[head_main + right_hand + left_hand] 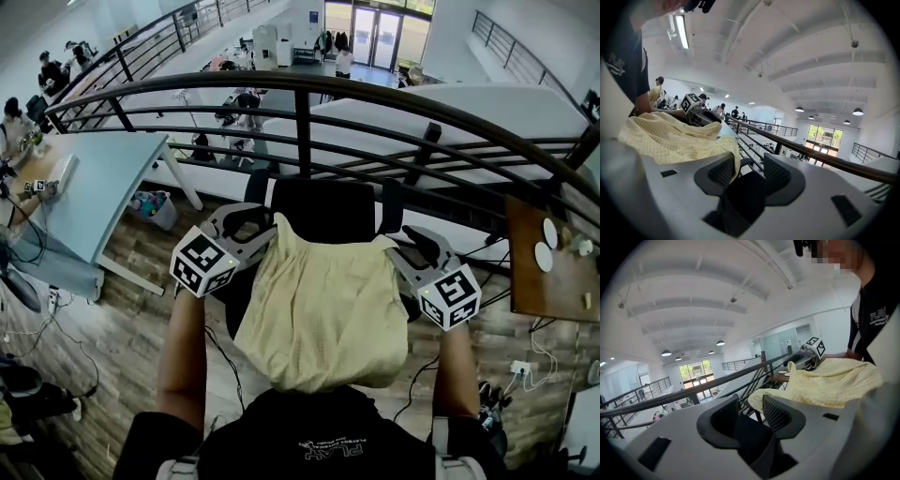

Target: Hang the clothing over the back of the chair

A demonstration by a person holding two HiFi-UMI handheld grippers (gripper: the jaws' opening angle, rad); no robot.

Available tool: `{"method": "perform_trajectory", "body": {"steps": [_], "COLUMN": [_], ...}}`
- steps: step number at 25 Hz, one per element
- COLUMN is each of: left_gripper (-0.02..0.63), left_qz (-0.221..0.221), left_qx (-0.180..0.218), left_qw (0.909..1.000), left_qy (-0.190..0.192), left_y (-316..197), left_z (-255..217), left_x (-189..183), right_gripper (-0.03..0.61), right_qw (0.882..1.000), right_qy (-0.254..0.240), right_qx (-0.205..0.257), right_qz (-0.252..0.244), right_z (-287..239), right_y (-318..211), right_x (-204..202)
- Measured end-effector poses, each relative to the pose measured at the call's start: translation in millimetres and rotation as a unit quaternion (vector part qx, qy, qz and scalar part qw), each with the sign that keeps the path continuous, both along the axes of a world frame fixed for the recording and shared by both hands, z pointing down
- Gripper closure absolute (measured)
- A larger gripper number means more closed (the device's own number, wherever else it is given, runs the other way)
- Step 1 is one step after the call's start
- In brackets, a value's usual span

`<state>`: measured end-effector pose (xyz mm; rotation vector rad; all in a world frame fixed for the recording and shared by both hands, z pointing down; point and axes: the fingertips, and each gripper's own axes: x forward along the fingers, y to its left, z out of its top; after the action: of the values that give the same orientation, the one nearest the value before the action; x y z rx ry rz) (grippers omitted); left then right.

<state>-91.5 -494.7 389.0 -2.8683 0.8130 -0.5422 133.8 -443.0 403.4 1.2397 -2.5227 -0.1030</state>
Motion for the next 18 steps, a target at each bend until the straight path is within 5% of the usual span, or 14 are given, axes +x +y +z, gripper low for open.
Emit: {"method": "perform_trajectory", "body": {"steps": [8, 18], "left_gripper": [0.439, 0.471], "left_qz": [-0.015, -0.027], "left_qx": [0.009, 0.034], "left_qw": [0.9998, 0.999], "left_qy": [0.005, 0.012], "left_y": [4.2, 6.7], "left_z": [-5.1, -18.4], "left_x": [-12.0, -7.9], "right_gripper": [0.4, 0.413], "right_qw": [0.999, 1.0], "right_qy": [-0.01, -0.019], "right_qx": [-0.033, 0.005], "right_qz": [-0.017, 0.009], "right_z": [9.7, -13.0], "right_y": [7.7, 3.9], "right_x": [1.3, 2.7]}}
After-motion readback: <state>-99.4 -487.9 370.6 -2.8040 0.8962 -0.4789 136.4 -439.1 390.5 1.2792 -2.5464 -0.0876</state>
